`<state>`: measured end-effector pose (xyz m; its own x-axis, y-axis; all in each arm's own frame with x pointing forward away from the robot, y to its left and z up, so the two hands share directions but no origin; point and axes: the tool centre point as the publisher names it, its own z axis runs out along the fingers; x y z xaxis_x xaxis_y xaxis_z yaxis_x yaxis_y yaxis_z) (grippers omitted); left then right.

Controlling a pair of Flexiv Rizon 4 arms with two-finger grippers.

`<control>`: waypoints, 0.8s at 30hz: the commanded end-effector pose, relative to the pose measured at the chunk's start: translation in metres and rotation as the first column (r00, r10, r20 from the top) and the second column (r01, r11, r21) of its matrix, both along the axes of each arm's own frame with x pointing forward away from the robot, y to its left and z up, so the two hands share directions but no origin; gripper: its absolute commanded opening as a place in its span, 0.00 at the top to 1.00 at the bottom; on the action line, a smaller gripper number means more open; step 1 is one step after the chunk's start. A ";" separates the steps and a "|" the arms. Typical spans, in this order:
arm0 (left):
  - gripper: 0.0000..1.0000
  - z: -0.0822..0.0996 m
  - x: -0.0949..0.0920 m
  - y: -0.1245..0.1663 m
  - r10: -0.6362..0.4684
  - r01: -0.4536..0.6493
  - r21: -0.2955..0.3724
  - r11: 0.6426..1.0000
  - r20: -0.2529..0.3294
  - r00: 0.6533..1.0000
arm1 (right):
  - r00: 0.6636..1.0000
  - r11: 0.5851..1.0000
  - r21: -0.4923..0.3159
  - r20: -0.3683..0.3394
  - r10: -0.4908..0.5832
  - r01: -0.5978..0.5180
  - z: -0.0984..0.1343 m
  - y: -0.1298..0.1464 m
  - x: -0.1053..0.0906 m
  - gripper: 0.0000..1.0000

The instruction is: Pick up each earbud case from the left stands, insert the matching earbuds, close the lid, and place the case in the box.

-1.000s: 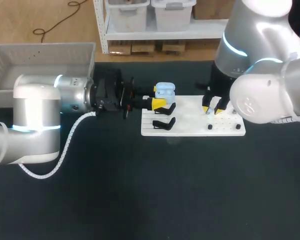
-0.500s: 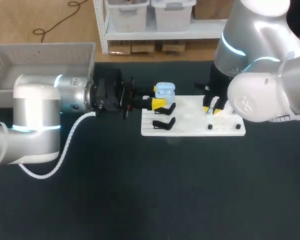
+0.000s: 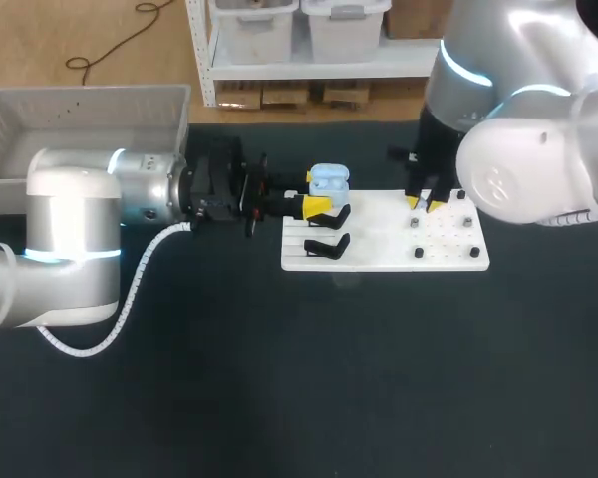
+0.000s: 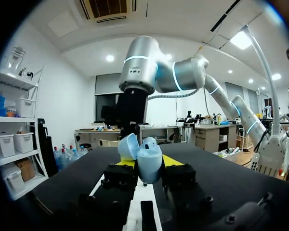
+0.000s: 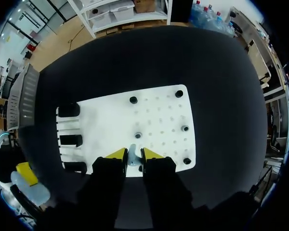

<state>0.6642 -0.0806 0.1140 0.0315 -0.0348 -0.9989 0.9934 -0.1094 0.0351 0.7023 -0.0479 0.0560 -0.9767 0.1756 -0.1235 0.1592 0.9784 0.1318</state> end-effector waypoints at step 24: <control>1.00 0.000 0.001 0.000 -0.001 0.001 0.000 1.000 0.000 1.000 | 0.940 0.941 0.051 -0.053 0.337 -0.335 0.146 0.078 -0.054 1.00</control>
<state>0.6642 -0.0806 0.1140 0.0315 -0.0348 -0.9989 0.9934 -0.1094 0.0351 0.6414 0.0212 0.2016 -0.9843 -0.1457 -0.0992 -0.1620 0.9698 0.1823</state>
